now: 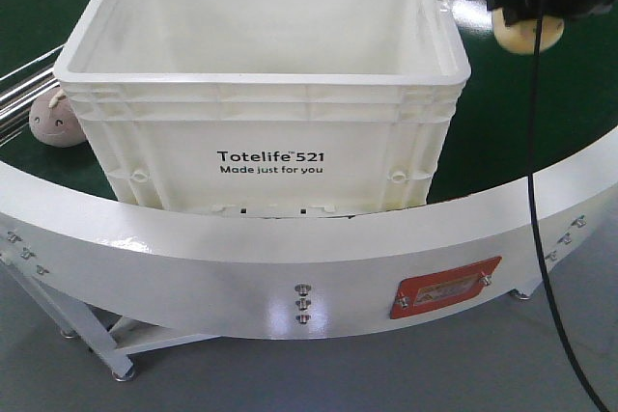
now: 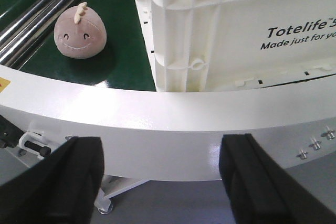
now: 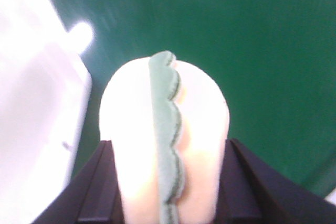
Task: Place moving items into box and shelve
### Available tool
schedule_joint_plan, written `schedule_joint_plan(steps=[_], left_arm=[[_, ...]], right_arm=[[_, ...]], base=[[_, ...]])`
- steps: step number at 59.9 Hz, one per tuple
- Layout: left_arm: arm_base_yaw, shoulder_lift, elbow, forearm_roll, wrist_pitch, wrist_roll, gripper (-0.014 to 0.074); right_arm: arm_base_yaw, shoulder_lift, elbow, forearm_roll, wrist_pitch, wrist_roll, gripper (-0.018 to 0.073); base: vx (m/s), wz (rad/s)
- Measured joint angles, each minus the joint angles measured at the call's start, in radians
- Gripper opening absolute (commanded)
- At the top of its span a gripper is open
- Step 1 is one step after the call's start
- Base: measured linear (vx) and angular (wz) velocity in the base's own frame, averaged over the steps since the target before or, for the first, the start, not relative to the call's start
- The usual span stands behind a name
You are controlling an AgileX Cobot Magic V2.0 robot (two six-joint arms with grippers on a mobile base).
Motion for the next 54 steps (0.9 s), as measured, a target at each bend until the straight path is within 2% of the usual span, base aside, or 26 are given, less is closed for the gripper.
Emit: schedule_joint_plan(steps=[13,28,32,37,45,50,54], left_arm=[[0.000,0.000,0.000,0.000,0.000,0.000,0.0559],[0.000,0.000,0.000,0.000,0.000,0.000,0.0559],[0.000,0.000,0.000,0.000,0.000,0.000,0.0559],[0.000,0.000,0.000,0.000,0.000,0.000,0.0559],[0.000,0.000,0.000,0.000,0.000,0.000,0.0559],[0.000,0.000,0.000,0.000,0.000,0.000,0.0559],[0.000,0.000,0.000,0.000,0.000,0.000,0.0559]], right_arm=[[0.159,-0.080,-0.057,0.001,-0.070,-0.003,0.0349],[0.363,-0.038,-0.059,0.005,-0.150,-0.004,0.0368],[0.396,-0.012,-0.059,0.006,-0.161,-0.004,0.0415],[0.428,0.026,-0.059,0.008,-0.166,-0.004,0.0517],[0.439,0.070,-0.059,0.009,-0.168,-0.003,0.0670],[0.439,0.077,-0.059,0.008,-0.169,-0.001,0.0713],[0.439,0.072,-0.059,0.004,-0.170,0.000,0.0714]], base=[[0.00,0.00],[0.00,0.00],[0.00,0.00],[0.00,0.00],[0.00,0.00],[0.00,0.00],[0.00,0.00]])
